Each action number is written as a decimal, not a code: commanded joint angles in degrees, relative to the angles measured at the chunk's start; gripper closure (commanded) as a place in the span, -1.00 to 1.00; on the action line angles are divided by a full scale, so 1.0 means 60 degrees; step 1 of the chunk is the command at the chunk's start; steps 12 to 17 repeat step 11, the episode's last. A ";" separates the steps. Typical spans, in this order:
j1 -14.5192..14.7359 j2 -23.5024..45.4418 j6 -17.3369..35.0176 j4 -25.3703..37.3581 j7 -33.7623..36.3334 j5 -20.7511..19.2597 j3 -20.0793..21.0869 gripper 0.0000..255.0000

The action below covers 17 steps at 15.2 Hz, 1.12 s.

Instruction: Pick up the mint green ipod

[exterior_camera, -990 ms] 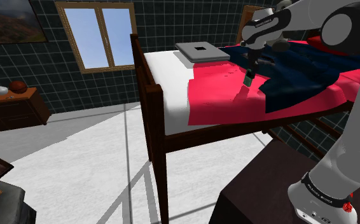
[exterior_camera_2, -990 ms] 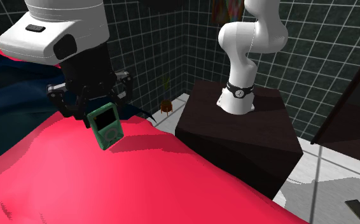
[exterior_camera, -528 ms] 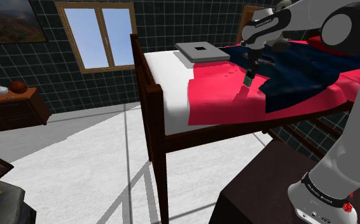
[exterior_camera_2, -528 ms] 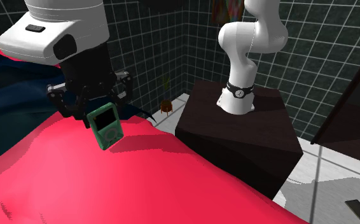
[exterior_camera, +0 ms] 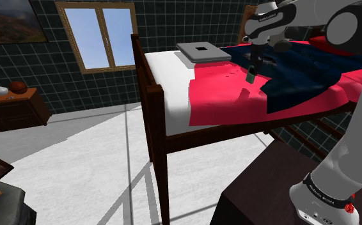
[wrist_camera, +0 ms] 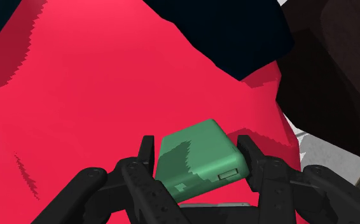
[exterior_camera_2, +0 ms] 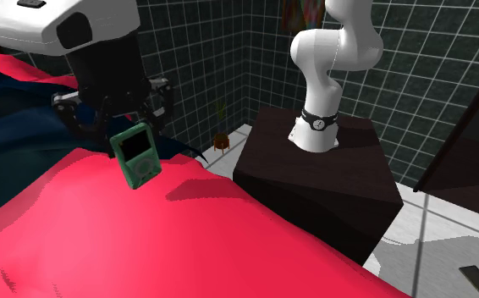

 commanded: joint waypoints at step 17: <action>-0.0014 -0.0150 -0.1263 0.1135 -0.0052 -0.0073 -0.0044 1.00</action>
